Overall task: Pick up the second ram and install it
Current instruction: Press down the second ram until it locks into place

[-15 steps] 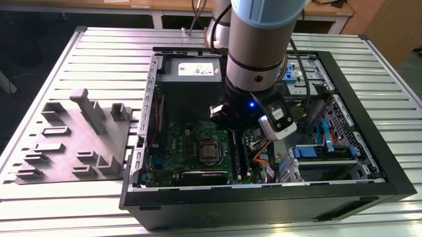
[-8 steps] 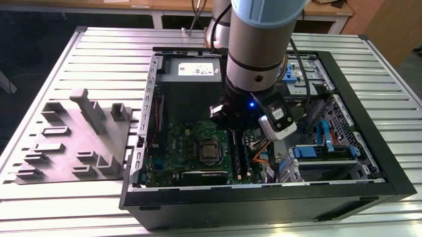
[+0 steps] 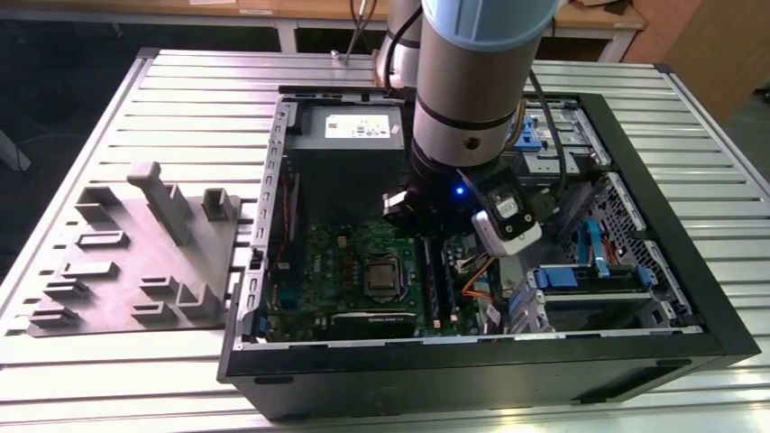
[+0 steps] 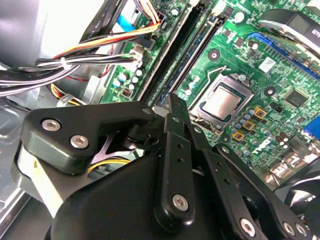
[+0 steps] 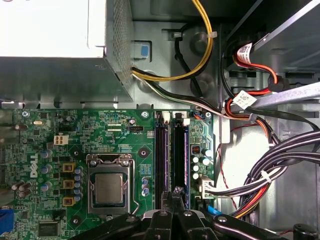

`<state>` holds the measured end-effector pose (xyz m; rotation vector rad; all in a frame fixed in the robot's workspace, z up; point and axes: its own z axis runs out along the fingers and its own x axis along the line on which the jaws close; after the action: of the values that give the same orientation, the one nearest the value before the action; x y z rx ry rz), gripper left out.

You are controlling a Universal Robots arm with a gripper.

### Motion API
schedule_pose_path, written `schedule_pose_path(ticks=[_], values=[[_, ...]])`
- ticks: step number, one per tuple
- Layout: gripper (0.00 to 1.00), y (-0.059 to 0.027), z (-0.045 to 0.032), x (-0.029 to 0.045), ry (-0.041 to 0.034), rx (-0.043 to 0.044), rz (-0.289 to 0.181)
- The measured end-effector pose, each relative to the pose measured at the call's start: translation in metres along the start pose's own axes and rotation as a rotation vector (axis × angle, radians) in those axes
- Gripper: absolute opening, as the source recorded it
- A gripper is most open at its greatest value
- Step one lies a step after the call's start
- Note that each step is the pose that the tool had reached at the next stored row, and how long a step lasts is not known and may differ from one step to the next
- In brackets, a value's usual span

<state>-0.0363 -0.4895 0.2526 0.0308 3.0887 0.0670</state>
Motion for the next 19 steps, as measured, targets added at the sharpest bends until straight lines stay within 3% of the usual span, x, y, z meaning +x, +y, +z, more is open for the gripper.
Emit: schedule_pose_path(ticks=[5, 15, 19], values=[[0.10, 0.0039, 0.0002, 0.0001, 0.0000, -0.0007, 0.000], [0.10, 0.0299, 0.0022, 0.0007, 0.0001, -0.0006, 0.000], [0.10, 0.0351, 0.0059, 0.0002, 0.0000, -0.0007, 0.000]])
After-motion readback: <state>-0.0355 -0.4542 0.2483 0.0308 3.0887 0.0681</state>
